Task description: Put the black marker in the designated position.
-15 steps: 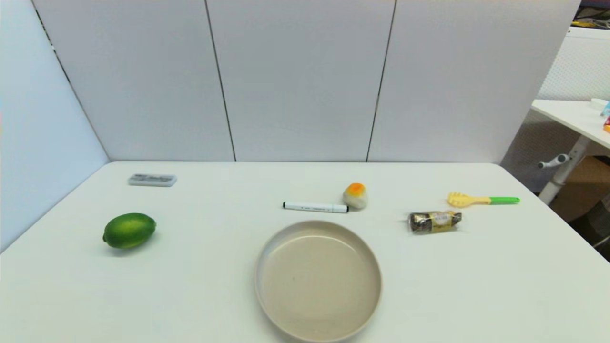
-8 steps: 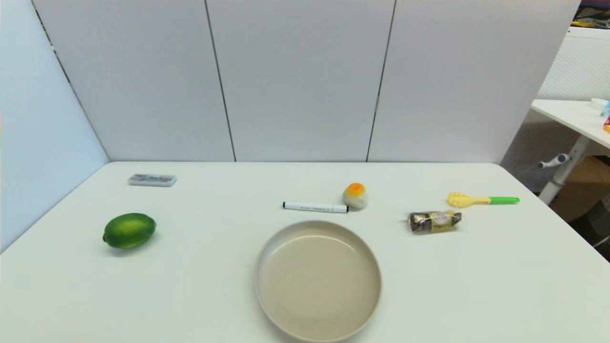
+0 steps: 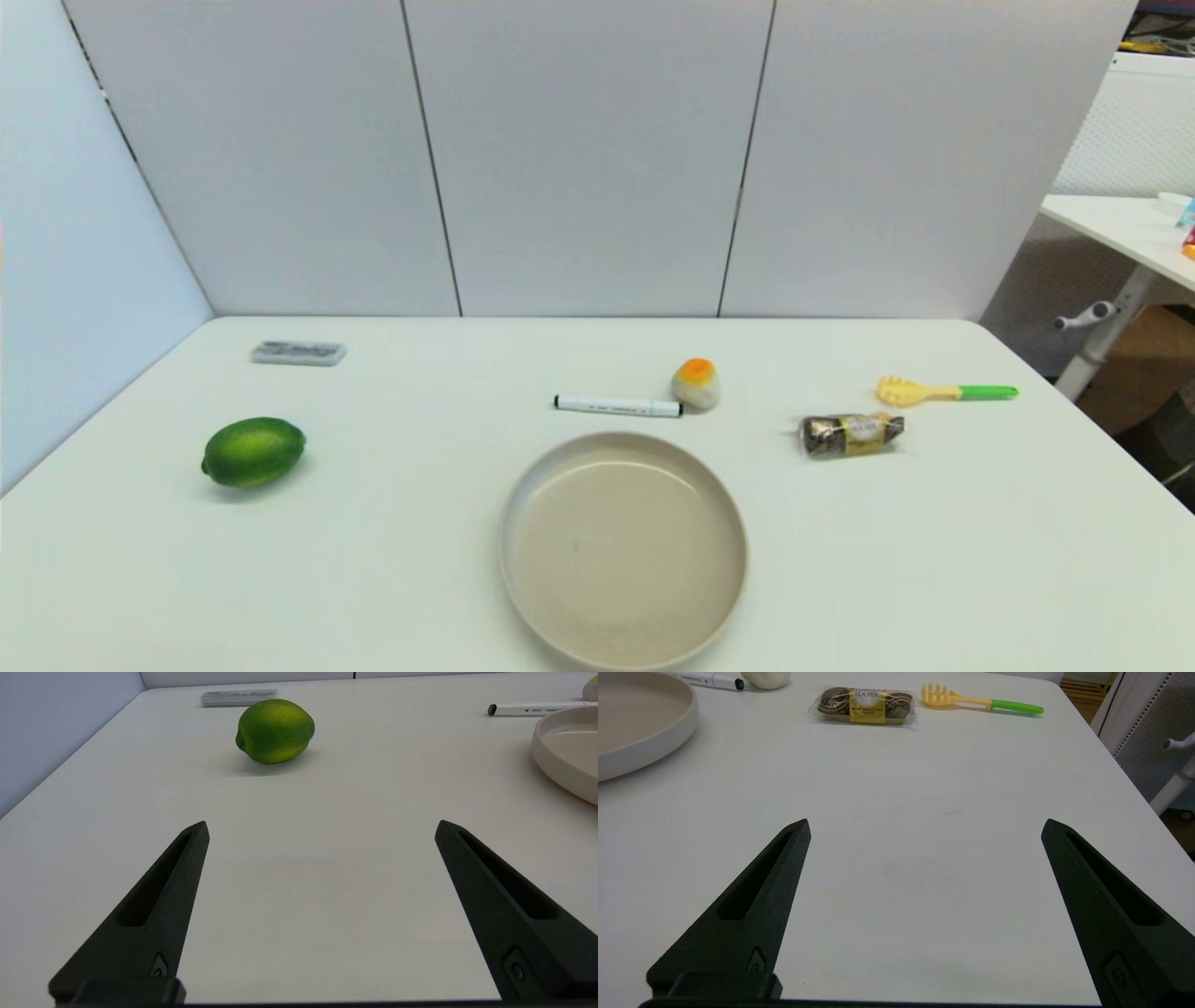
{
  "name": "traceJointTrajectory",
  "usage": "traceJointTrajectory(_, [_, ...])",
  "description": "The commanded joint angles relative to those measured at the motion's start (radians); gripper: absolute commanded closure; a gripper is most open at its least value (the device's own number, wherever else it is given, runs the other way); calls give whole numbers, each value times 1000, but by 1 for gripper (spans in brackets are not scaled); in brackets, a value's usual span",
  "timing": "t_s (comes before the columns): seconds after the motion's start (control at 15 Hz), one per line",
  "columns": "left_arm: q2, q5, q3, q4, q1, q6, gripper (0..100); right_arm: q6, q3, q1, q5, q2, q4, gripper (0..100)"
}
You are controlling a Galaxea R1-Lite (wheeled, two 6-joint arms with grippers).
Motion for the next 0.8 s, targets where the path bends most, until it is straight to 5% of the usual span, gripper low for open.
traceJointTrajectory(0.07, [3, -1, 0, 0, 0, 0, 0, -1, 0, 2, 1, 2, 0, 0])
traceJointTrajectory(0.8, [3, -1, 0, 0, 0, 0, 0, 5, 0, 0, 0, 2, 0, 0])
